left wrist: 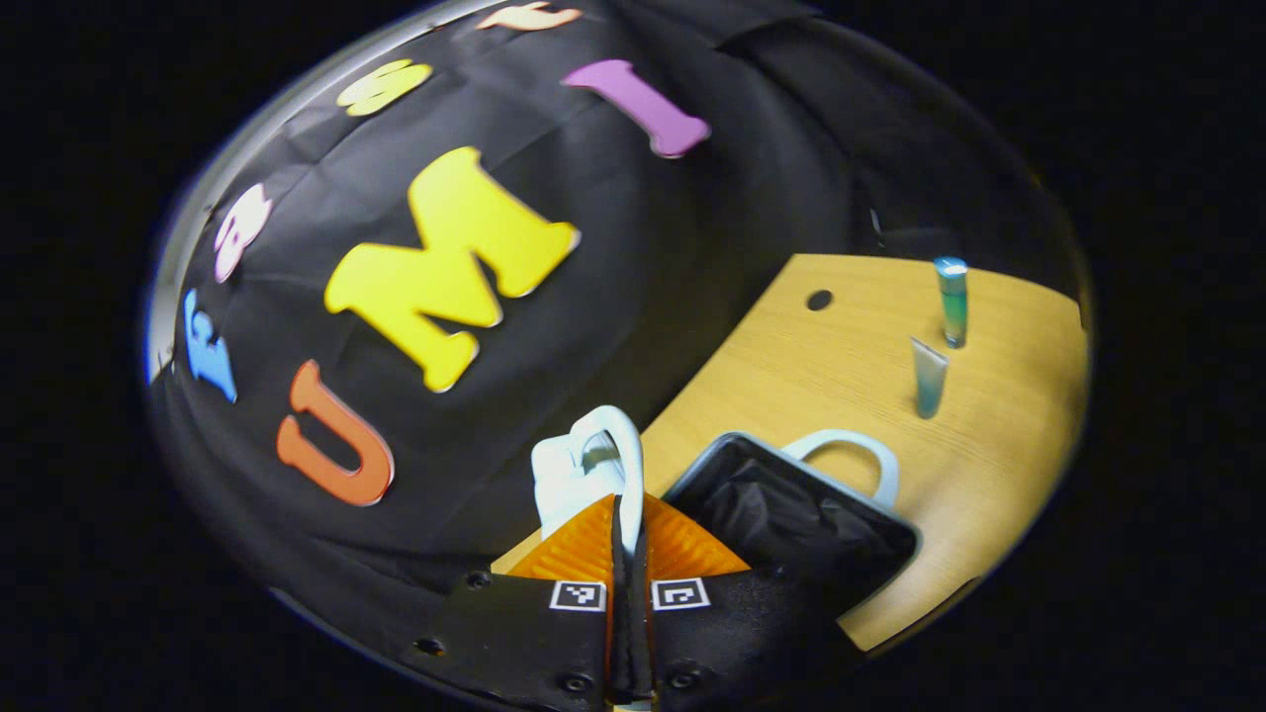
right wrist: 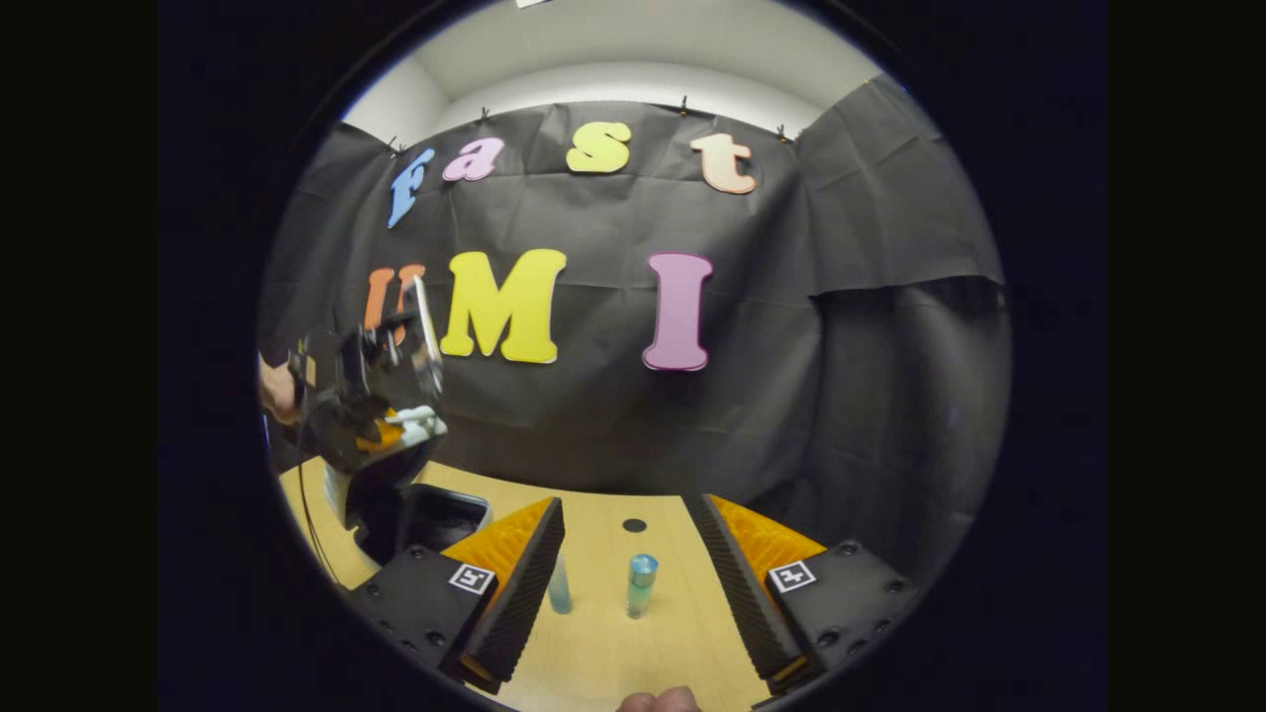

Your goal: First open the suitcase, pack the skin care products into it, and then close the suitcase.

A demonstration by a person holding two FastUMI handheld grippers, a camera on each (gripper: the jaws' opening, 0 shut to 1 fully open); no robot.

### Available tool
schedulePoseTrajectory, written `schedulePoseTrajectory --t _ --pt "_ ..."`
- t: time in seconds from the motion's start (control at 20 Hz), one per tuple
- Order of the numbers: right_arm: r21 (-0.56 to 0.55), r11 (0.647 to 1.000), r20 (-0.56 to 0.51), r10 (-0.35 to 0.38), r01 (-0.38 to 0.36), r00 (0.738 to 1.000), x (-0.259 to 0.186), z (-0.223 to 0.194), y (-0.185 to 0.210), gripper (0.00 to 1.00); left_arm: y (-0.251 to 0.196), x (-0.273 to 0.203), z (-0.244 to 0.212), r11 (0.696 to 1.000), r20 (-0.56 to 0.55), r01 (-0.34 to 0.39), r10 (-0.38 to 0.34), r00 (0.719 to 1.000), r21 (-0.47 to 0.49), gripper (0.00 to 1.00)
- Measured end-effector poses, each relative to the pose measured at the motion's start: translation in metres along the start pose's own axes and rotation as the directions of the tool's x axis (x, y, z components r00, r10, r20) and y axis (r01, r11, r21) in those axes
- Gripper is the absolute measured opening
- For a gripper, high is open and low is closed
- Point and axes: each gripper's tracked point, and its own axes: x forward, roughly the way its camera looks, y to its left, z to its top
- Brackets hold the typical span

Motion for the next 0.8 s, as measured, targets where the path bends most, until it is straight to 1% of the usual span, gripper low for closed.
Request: schedulePoseTrajectory --t 0.05,0.1,0.15,0.25,0.3,0.35,0.45,0.55,0.7,0.8 --pt "-0.010 1.000 0.001 0.015 -0.015 1.000 0.003 0.004 0.010 0.81 0.025 0.002 -0.015 0.995 0.003 -0.023 0.024 1.000 -0.093 0.03" --pt "-0.019 1.000 -0.001 0.024 -0.024 1.000 0.007 0.006 0.016 0.82 0.048 0.002 -0.032 0.983 0.001 -0.041 0.042 0.999 -0.180 0.03" --pt "-0.031 0.999 -0.001 0.035 -0.035 0.999 0.011 0.010 0.023 0.82 0.077 0.002 -0.054 0.964 0.005 -0.074 0.078 0.997 -0.256 0.03" --pt "-0.056 0.997 0.001 0.055 -0.055 0.998 0.012 0.018 0.038 0.82 0.118 0.005 -0.099 0.914 -0.013 -0.109 0.112 0.994 -0.390 0.03" --pt "-0.066 0.996 -0.002 0.065 -0.065 0.998 0.013 0.020 0.045 0.82 0.134 0.008 -0.126 0.881 -0.028 -0.122 0.123 0.992 -0.457 0.02" --pt "-0.074 0.994 -0.009 0.074 -0.075 0.997 0.013 0.022 0.053 0.81 0.142 0.012 -0.153 0.841 -0.036 -0.127 0.128 0.991 -0.526 0.03" --pt "-0.090 0.992 -0.029 0.085 -0.087 0.996 0.013 0.021 0.065 0.82 0.156 0.027 -0.202 0.741 -0.040 -0.120 0.125 0.991 -0.661 0.03" --pt "-0.104 0.990 -0.052 0.091 -0.096 0.995 0.013 0.018 0.074 0.82 0.162 0.040 -0.252 0.648 -0.052 -0.103 0.098 0.994 -0.755 0.03" --pt "-0.132 0.988 -0.076 0.073 -0.083 0.994 0.014 0.016 0.078 0.82 0.149 0.061 -0.319 0.522 -0.082 -0.091 0.040 0.996 -0.848 0.03" --pt "-0.144 0.987 -0.083 0.059 -0.071 0.995 0.016 0.016 0.079 0.82 0.131 0.071 -0.352 0.452 -0.101 -0.089 -0.002 0.995 -0.887 0.03"
